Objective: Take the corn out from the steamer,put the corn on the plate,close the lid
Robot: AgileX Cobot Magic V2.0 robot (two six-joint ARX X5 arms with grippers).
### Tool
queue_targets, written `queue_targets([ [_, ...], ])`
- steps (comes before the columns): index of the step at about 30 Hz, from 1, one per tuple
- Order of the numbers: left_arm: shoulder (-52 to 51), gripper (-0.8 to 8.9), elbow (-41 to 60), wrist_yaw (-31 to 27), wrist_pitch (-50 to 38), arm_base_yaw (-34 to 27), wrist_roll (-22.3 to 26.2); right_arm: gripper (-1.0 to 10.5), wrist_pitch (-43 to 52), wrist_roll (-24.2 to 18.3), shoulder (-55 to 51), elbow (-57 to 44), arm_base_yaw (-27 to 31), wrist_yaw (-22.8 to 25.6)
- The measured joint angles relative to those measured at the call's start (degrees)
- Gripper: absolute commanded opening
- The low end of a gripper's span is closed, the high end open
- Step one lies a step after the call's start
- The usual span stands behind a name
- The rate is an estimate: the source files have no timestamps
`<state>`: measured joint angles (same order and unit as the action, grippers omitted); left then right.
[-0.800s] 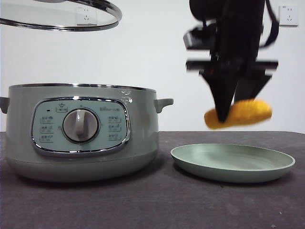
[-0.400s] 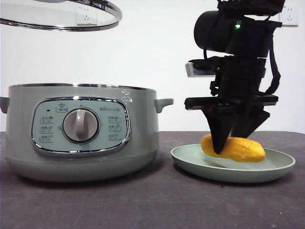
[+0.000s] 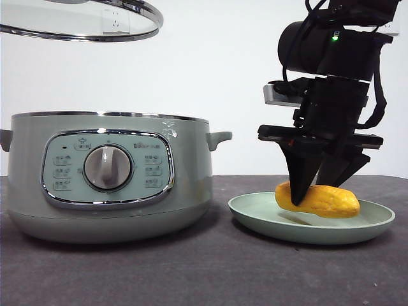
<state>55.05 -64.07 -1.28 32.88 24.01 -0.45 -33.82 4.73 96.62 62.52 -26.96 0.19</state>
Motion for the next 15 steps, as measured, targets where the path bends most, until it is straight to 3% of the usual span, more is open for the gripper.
queue_targets([
  [6,0.0,-0.09,0.0,0.0,0.0,0.0,-0.7,4.1,-0.2,0.0,0.0,0.0,0.0,0.0],
  [15,0.1,-0.09,0.0,0.4,-0.1,0.0,-1.1,4.1,-0.5,0.0,-1.0,0.0,0.0,0.0],
])
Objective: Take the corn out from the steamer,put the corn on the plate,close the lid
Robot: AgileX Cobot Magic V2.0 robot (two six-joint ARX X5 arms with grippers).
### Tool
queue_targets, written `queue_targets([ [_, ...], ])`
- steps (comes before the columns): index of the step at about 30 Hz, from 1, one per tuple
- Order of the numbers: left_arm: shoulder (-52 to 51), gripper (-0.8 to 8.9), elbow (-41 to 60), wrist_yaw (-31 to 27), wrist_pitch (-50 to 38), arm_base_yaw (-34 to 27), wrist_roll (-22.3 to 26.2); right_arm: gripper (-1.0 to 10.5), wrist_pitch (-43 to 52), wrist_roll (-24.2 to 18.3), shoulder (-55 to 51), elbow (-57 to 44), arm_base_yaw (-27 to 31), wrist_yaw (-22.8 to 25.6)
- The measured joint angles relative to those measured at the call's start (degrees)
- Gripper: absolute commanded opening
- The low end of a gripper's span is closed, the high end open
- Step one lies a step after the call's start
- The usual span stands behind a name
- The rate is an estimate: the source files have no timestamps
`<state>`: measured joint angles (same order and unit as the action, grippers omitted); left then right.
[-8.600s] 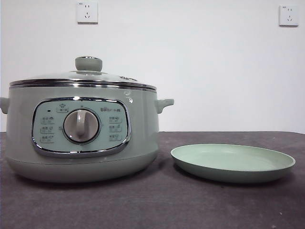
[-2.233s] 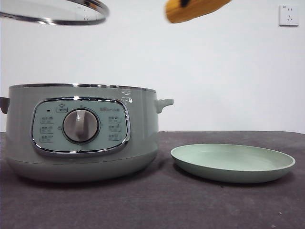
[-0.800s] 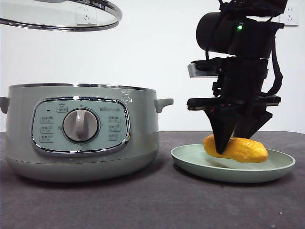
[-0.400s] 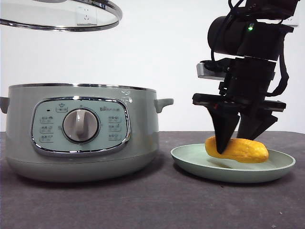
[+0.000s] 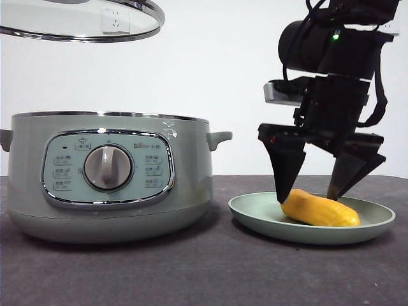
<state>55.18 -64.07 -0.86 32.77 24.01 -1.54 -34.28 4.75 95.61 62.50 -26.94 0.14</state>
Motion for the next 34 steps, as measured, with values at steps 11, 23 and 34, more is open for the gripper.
queue_targets([
  [11,7.6,-0.09,0.0,2.6,-3.1,0.6,-1.5,4.1,-4.1,0.7,-12.2,0.0,0.0,0.0],
  [23,18.8,-0.09,0.0,2.6,-6.3,2.2,-1.5,4.1,-7.6,0.8,-21.6,0.0,0.0,0.6],
  [34,22.6,-0.09,0.0,2.2,-7.6,2.5,-1.5,4.1,-9.5,0.9,-21.9,0.0,1.5,3.1],
])
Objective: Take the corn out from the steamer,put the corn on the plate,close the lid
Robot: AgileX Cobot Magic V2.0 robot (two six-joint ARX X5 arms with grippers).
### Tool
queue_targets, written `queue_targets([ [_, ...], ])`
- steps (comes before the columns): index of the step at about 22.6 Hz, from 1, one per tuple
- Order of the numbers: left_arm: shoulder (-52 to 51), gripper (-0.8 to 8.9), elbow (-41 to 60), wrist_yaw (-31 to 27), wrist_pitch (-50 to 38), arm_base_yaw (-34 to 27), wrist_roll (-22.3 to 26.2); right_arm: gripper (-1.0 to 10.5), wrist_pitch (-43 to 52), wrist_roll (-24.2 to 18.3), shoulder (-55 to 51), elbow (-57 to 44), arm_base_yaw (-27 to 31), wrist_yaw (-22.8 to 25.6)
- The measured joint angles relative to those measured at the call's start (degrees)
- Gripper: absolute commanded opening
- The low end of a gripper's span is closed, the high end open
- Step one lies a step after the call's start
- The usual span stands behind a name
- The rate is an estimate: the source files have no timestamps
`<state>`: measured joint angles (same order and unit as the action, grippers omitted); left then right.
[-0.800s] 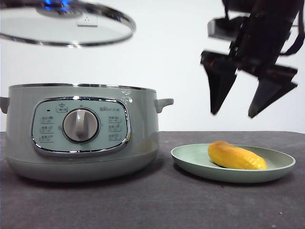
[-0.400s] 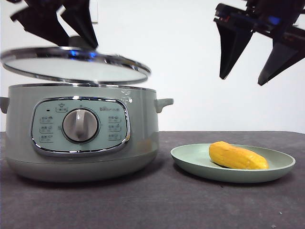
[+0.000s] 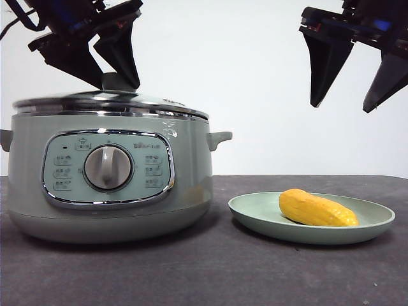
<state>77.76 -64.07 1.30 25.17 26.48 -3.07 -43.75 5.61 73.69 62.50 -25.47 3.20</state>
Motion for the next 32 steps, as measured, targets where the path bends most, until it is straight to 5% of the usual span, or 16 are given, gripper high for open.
queue_targets([
  [7,0.6,0.02,-0.6,0.1,1.4,0.0,-0.2,4.1,-0.2,0.0,0.0,0.0,0.0,0.0],
  [8,0.7,0.46,-0.7,0.1,1.8,0.0,-0.2,4.1,-0.2,0.0,0.0,0.0,0.0,0.0],
  [11,0.7,3.92,-0.8,0.2,2.0,0.0,-0.2,4.1,-0.3,0.0,0.0,0.0,0.0,0.0],
  [12,0.7,4.11,-0.8,0.2,2.0,0.0,-0.2,4.1,-0.3,0.0,0.0,0.0,0.0,0.0],
  [19,0.0,4.09,-0.8,0.4,2.6,0.0,-0.4,4.1,-0.3,0.0,0.0,0.0,0.0,0.0],
  [25,-11.0,4.04,-0.9,0.4,9.4,0.0,-0.4,3.5,-1.4,0.0,-0.3,0.0,0.0,0.0],
  [26,-12.9,3.82,-0.9,0.4,12.6,0.0,-0.3,2.6,-1.9,0.0,-0.7,0.0,0.0,0.0],
  [29,-16.8,-0.26,-0.9,0.4,21.7,0.0,1.4,0.4,-1.0,-0.3,-3.0,-0.6,-0.1,0.0],
  [32,-18.1,-0.08,-0.9,0.3,24.0,0.0,2.7,0.2,4.6,-0.3,-8.3,-5.4,-0.7,0.0],
])
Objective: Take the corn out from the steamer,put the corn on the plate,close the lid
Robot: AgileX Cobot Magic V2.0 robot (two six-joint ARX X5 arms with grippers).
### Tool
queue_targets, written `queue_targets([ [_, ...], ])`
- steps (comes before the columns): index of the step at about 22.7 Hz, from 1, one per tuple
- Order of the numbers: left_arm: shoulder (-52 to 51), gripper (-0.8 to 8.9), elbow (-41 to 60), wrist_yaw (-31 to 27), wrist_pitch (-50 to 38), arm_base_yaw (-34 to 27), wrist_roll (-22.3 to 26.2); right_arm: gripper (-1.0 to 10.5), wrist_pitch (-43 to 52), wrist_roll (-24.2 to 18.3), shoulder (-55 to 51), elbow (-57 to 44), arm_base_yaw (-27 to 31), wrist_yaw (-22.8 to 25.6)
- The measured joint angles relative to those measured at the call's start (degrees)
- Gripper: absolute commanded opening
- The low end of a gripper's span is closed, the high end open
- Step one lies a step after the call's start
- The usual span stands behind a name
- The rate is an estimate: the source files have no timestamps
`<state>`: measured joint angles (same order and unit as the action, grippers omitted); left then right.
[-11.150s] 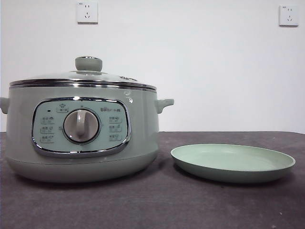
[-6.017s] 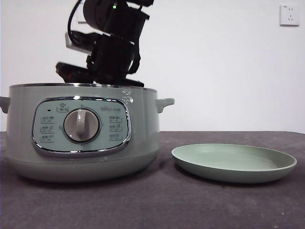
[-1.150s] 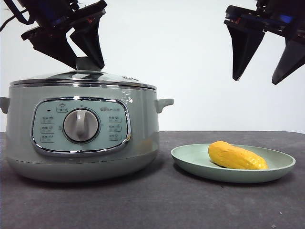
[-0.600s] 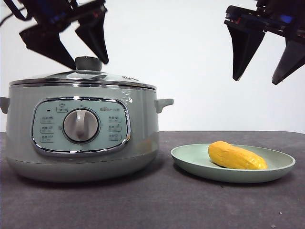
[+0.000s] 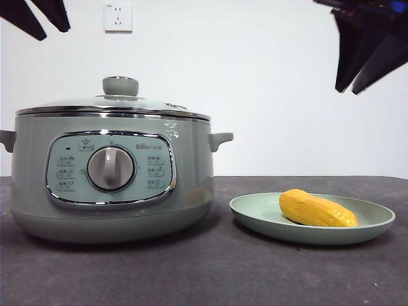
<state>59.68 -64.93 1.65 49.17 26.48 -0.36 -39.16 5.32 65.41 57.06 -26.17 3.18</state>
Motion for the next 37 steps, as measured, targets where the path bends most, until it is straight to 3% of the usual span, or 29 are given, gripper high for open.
queue_targets([
  [4,-5.9,-0.08,3.8,-1.4,-6.2,1.1,0.3,0.2,10.0,0.1,-10.5,-10.7,-1.8,0.0],
  [10,-22.4,-0.08,22.7,-7.8,-17.4,1.9,-1.6,0.2,26.4,2.5,-27.0,-26.4,-3.9,0.7],
  [13,-30.8,-0.04,30.3,-9.0,-20.1,1.9,-2.8,0.3,26.2,3.8,-28.6,-28.2,-4.1,5.4],
  [16,-32.1,-0.03,30.3,-9.0,-17.7,1.9,-4.2,0.3,26.2,4.2,-28.2,-28.3,-4.1,9.0],
  [29,-30.3,-0.03,30.3,-9.0,-15.8,1.9,-4.7,0.3,26.2,4.3,-28.3,-28.3,-4.1,9.0],
  [32,-34.3,-0.03,30.4,-9.3,-15.8,1.4,-2.1,0.3,26.2,4.3,-28.3,-28.3,-4.1,9.0],
  [37,-47.8,-0.03,31.1,-9.0,-21.0,-8.1,2.3,0.3,26.2,4.3,-28.3,-28.3,-4.1,9.0],
])
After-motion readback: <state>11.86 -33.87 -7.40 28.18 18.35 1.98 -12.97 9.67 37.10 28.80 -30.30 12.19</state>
